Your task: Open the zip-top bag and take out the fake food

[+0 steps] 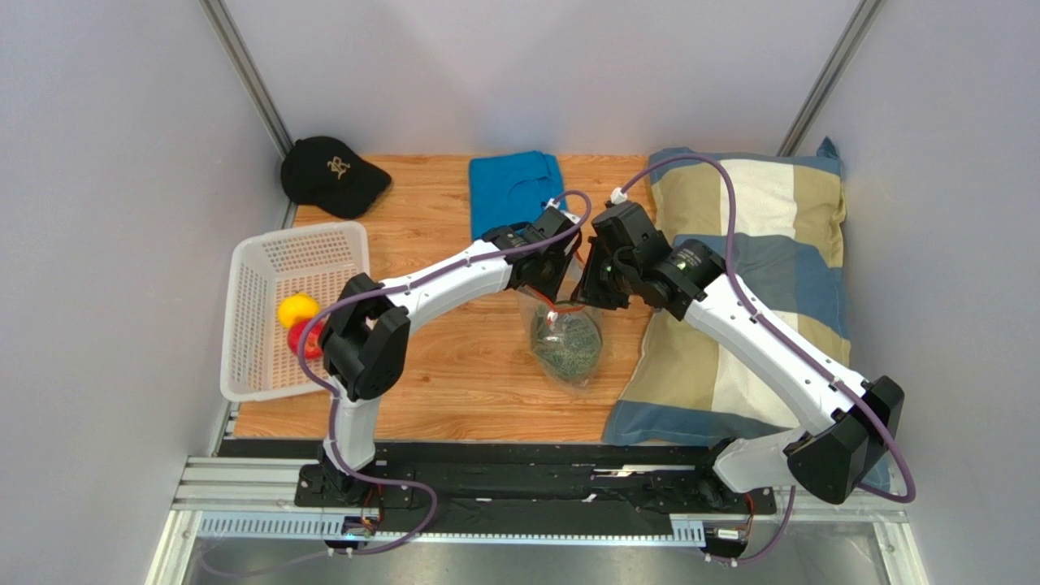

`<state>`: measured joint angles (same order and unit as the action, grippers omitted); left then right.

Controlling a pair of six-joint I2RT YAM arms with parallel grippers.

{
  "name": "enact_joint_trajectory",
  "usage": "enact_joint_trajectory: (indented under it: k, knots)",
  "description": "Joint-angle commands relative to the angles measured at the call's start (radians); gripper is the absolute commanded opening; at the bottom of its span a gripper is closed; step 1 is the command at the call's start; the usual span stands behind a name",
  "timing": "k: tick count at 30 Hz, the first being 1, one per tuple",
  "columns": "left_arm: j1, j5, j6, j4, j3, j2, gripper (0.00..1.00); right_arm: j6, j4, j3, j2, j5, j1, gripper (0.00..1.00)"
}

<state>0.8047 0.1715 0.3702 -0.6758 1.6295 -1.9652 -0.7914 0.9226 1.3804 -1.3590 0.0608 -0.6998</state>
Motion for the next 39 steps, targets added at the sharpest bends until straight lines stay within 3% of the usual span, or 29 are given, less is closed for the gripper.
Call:
enact_joint_trajectory:
  k: [1, 9, 16, 24, 26, 29, 33, 39]
  knots:
    - [-0.007, 0.068, 0.012, 0.056, 0.041, -0.034, 0.41, 0.004, -0.042, 0.02, 0.032, -0.021, -0.006, 0.0]
    - [-0.007, 0.043, 0.058, 0.248, -0.031, -0.049, 0.35, 0.004, -0.039, 0.022, 0.024, -0.032, -0.006, 0.0]
    - [-0.006, 0.077, 0.117, 0.266, -0.008, -0.09, 0.35, 0.009, -0.027, 0.023, 0.012, -0.046, -0.006, 0.0]
    - [-0.009, 0.115, 0.104, 0.309, 0.001, -0.106, 0.13, 0.012, 0.001, 0.034, 0.004, -0.047, -0.007, 0.0]
    - [-0.009, 0.106, 0.084, 0.297, 0.016, -0.104, 0.03, 0.014, 0.005, 0.035, 0.006, -0.027, -0.006, 0.0]
    - [-0.009, 0.07, 0.061, 0.285, -0.003, -0.071, 0.0, 0.011, 0.004, 0.039, 0.009, 0.025, -0.004, 0.0]
    - [-0.007, -0.16, 0.039, 0.346, -0.123, 0.064, 0.0, -0.006, -0.007, 0.045, 0.001, 0.056, 0.026, 0.0]
    - [0.002, -0.222, 0.039, 0.36, -0.31, 0.251, 0.0, 0.007, -0.044, 0.049, 0.008, 0.051, 0.056, 0.0]
